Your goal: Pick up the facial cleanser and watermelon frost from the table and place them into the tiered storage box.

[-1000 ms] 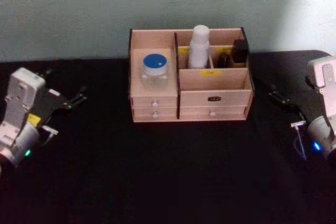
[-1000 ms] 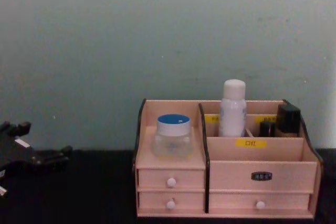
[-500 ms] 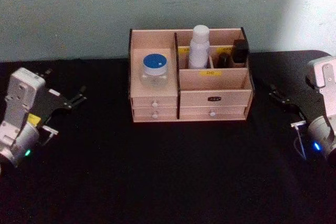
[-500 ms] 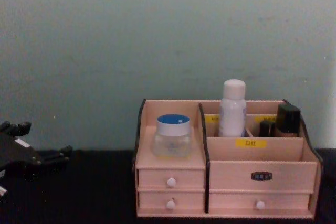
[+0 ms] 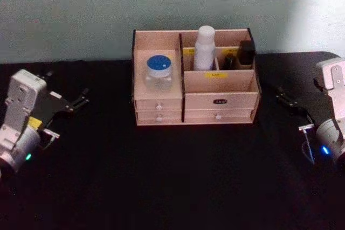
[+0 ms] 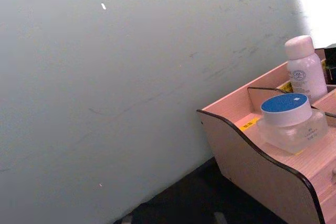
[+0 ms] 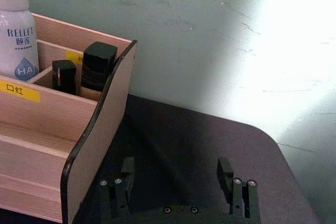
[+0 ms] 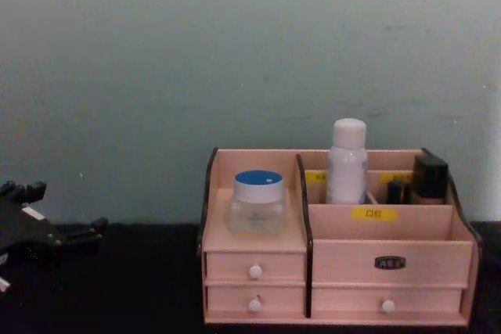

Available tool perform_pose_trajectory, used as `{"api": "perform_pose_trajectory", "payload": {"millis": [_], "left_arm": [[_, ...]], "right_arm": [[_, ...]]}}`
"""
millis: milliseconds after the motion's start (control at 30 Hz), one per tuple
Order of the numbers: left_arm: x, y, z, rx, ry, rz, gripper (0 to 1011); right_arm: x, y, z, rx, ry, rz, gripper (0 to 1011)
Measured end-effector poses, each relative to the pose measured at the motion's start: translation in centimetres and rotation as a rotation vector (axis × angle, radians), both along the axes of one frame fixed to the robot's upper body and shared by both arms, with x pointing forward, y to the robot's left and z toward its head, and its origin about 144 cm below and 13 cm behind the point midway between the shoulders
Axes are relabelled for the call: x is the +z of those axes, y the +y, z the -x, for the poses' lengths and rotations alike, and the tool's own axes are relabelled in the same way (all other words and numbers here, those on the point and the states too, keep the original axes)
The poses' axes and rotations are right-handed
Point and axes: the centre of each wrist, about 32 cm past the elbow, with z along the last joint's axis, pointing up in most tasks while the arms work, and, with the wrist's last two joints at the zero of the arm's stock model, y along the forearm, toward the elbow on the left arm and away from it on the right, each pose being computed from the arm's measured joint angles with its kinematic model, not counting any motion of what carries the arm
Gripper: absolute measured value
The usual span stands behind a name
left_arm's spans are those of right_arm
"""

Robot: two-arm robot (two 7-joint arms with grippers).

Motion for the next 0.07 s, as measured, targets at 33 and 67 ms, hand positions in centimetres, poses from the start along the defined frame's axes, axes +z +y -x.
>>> {"api": "perform_pose_trajectory", "payload": {"millis": [33, 67], "left_arm": [[0.0, 0.0, 0.0, 0.0, 0.0, 0.0, 1001], [0.0, 0.0, 0.0, 0.0, 0.0, 0.0, 1001]], "right_arm": [[0.0, 0.0, 0.0, 0.0, 0.0, 0.0, 1000], [0.0, 0.0, 0.0, 0.0, 0.0, 0.0, 1000]]}}
